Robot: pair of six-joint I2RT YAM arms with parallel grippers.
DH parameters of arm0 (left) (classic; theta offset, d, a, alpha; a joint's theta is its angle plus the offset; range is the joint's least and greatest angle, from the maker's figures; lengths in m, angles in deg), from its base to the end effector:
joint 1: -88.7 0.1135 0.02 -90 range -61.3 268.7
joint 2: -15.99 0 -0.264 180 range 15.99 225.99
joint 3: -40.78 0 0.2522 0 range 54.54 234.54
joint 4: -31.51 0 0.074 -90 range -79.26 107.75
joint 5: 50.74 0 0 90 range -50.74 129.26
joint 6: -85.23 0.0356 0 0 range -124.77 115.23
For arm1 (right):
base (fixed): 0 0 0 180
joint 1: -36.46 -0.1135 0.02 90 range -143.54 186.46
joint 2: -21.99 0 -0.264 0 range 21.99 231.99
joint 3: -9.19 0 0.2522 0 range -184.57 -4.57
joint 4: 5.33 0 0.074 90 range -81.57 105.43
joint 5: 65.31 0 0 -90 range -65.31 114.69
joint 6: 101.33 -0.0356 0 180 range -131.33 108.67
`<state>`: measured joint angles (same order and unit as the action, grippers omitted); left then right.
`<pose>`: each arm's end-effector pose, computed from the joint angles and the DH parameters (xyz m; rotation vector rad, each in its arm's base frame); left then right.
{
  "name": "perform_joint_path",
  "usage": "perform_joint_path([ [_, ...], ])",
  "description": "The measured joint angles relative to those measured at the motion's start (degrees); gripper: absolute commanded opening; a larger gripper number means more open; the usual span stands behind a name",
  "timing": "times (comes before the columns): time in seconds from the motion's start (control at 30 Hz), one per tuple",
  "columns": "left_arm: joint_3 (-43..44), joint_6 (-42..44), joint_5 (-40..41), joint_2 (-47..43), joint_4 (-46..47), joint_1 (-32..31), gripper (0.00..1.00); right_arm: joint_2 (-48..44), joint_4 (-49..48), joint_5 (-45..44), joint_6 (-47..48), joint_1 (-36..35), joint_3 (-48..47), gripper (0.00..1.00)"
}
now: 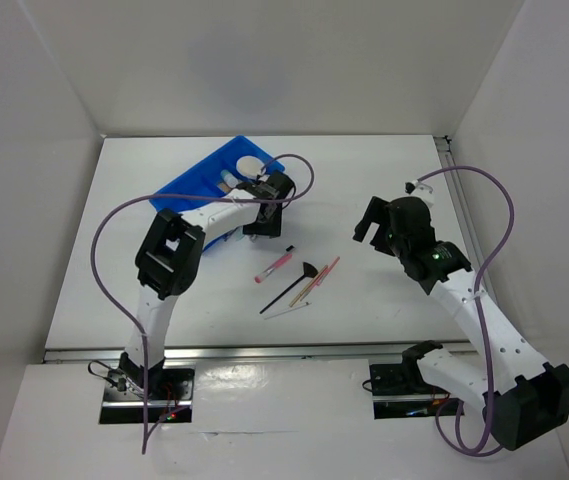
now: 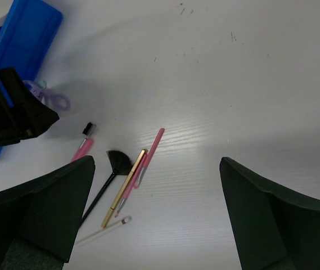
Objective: Organize the makeup
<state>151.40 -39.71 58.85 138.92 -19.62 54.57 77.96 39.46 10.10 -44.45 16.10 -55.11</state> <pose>0.3858 -0.2471 0.1851 -0.1229 2.5703 0.0216 0.1991 0.0643 0.3044 0.3839 2.1604 0.2467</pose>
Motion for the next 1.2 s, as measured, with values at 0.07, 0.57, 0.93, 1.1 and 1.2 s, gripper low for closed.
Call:
perform_joint_path([
  [0.07,0.7,0.0,1.5,1.4,-0.7,0.4,0.67,0.0,0.0,0.0,0.0,0.0,0.0,1.00],
  [0.57,2.0,1.6,1.3,3.3,0.4,2.5,0.44,3.0,-0.1,0.0,0.0,0.0,0.0,1.00],
  [0.93,-3.4,3.4,-1.2,-0.8,2.7,2.5,0.06,3.5,-0.1,0.0,0.0,0.0,-0.3,1.00],
  [1.1,-5.2,5.1,-3.9,-6.8,2.4,2.5,0.00,3.8,-0.1,0.0,0.0,0.0,-0.4,1.00],
  [1.2,-5.1,6.6,-6.1,-10.7,2.5,2.2,0.00,3.8,-0.1,0.0,0.0,0.0,-0.5,1.00],
])
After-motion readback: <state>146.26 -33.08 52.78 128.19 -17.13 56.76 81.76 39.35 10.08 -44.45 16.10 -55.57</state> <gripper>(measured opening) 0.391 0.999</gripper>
